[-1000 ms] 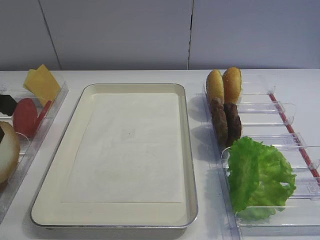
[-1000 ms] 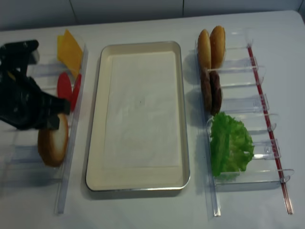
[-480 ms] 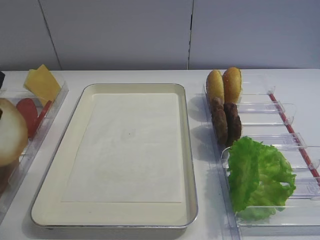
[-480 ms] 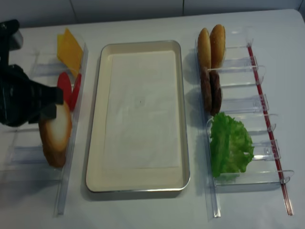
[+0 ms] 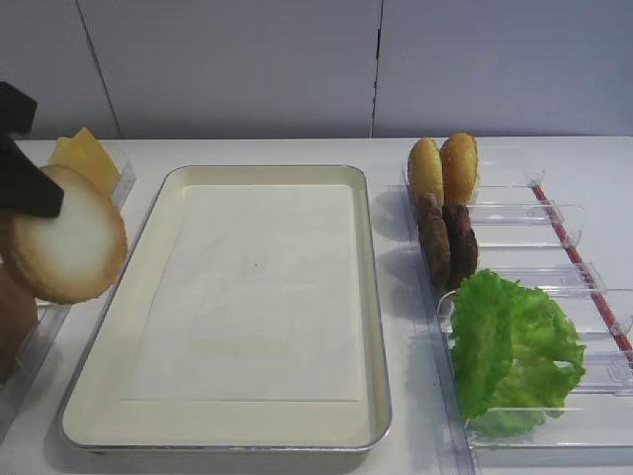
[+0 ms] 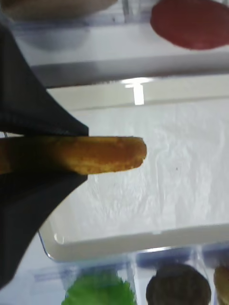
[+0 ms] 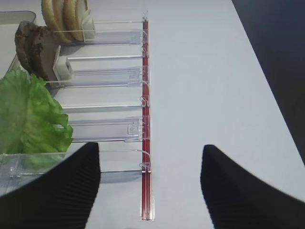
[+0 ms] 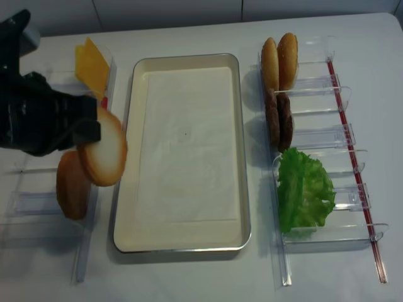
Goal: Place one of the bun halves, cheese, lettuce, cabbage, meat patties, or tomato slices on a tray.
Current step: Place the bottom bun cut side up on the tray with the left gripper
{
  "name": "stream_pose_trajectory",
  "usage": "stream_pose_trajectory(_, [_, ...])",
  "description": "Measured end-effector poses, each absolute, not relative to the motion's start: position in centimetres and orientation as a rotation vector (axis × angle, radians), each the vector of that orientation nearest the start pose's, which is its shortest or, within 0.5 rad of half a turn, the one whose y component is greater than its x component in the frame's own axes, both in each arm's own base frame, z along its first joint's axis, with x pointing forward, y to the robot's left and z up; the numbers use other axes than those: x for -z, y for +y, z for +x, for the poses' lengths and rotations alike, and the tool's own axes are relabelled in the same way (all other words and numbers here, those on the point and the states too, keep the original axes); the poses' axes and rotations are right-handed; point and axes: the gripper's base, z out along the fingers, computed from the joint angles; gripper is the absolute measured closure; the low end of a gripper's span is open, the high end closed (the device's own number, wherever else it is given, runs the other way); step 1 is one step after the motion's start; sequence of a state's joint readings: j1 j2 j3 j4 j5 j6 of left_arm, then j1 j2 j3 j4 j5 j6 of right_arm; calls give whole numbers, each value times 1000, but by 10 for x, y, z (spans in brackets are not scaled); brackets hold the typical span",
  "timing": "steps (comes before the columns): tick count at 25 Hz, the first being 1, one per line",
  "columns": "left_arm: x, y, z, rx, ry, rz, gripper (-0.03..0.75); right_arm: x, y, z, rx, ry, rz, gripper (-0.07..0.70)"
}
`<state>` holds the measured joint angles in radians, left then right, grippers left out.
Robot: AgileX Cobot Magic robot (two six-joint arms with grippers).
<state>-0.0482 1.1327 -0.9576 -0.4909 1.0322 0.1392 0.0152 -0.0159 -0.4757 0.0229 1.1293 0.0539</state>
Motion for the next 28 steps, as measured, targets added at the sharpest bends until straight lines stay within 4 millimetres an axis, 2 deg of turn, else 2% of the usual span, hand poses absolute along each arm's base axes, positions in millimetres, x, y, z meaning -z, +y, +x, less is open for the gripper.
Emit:
stream_pose_trajectory(3, [-319, -53, 212, 713, 2608, 42, 549, -265, 2, -8, -69, 2122, 39, 153])
stream_pose_trajectory(12, [-290, -71, 249, 1009, 2606, 67, 553, -265, 2, -8, -69, 2122, 39, 153])
stream_pose_trajectory(16, [-282, -80, 257, 1067, 2590, 103, 553, -265, 2, -8, -69, 2122, 39, 153])
stream_pose_trajectory(19, [-271, -95, 253, 1063, 2586, 131, 553, -265, 2, -8, -69, 2122, 39, 153])
stream_pose_trajectory(23, [-245, -115, 241, 1077, 2574, 110, 554, -265, 2, -8, -69, 2122, 39, 153])
stream_pose_trajectory(28, [-229, -120, 235, 1124, 2488, 41, 554, -265, 2, -8, -69, 2122, 39, 153])
